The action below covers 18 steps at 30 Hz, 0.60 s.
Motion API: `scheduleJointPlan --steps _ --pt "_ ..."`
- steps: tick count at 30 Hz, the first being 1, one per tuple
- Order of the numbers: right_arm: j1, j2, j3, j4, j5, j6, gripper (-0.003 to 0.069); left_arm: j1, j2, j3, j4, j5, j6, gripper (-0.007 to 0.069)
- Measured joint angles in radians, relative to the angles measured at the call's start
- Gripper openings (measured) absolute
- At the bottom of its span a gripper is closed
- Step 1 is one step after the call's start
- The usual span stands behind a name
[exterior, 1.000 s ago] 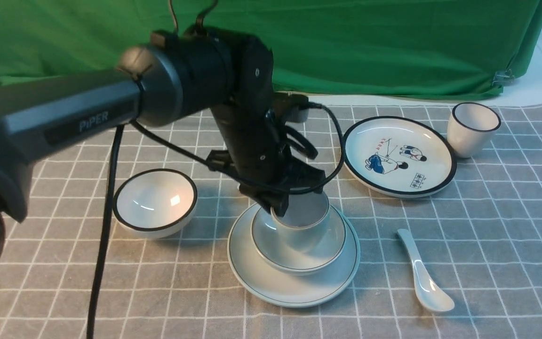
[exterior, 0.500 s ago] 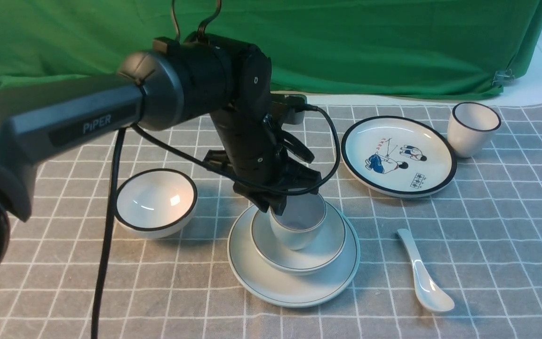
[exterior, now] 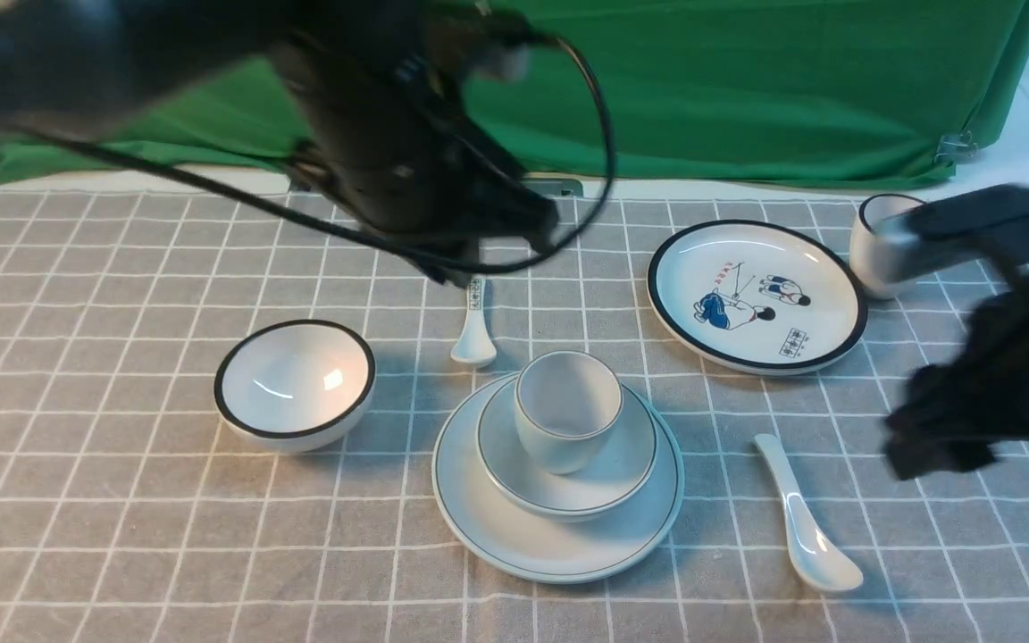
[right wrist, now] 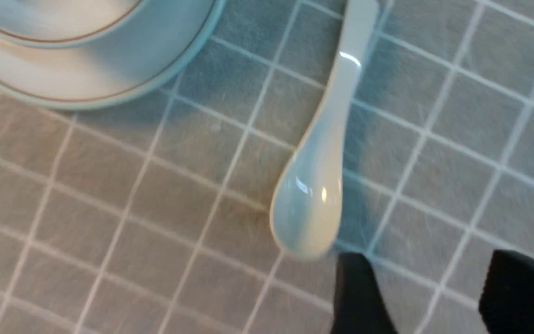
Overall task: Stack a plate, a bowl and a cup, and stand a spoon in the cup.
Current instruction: Use the right arm to grab a blue soup spoon
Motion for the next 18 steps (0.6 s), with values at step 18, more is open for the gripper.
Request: scheduleJointPlan --steps 18 --pt "0.057 0.514 -0.189 -0.074 -0.167 0.170 0.0390 0.000 -0.675 0.793 0.047 -0.277 -0.206 0.0008"
